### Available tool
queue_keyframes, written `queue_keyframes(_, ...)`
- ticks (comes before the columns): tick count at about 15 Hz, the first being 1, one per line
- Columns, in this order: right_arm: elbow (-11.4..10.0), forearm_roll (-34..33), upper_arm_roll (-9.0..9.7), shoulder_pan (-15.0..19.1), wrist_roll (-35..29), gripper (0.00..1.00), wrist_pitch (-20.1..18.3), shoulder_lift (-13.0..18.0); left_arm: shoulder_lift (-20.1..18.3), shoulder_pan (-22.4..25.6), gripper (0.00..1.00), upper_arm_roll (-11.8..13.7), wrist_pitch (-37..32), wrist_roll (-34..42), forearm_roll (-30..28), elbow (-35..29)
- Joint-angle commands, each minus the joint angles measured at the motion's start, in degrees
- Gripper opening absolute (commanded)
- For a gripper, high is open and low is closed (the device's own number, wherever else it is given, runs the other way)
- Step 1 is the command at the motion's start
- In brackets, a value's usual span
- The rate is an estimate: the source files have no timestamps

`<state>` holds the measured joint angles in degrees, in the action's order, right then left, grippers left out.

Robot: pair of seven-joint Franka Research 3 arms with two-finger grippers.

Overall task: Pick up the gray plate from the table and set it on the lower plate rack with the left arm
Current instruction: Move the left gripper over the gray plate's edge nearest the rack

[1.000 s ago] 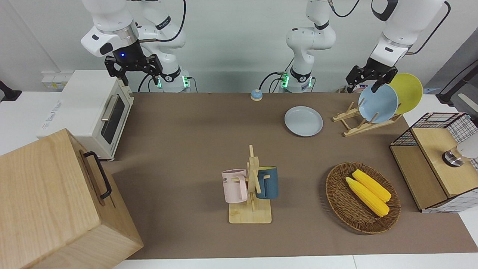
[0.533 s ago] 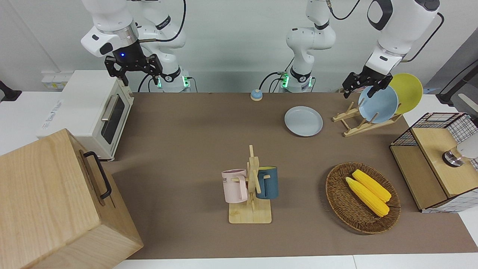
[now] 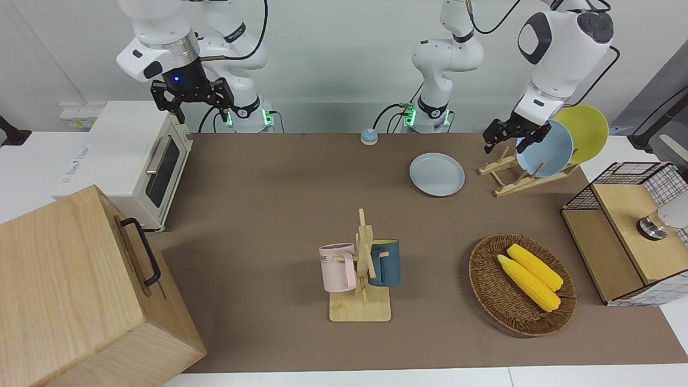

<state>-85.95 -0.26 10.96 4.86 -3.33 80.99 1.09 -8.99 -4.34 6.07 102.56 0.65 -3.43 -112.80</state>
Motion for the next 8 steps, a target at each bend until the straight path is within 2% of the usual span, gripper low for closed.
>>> queue_keyframes(1, 0.35, 0.34, 0.38, 0.41, -0.01, 0.99, -0.83, 0.14, -2.87, -0.93, 0.99, 0.69, 5.62, 0.49, -0.61, -6.37)
queue_keyframes(8, 0.35, 0.34, 0.38, 0.41, 0.08, 0.987, -0.83, 0.14, -4.98, -0.93, 0.99, 0.61, 14.68, 0.49, -0.61, -16.3)
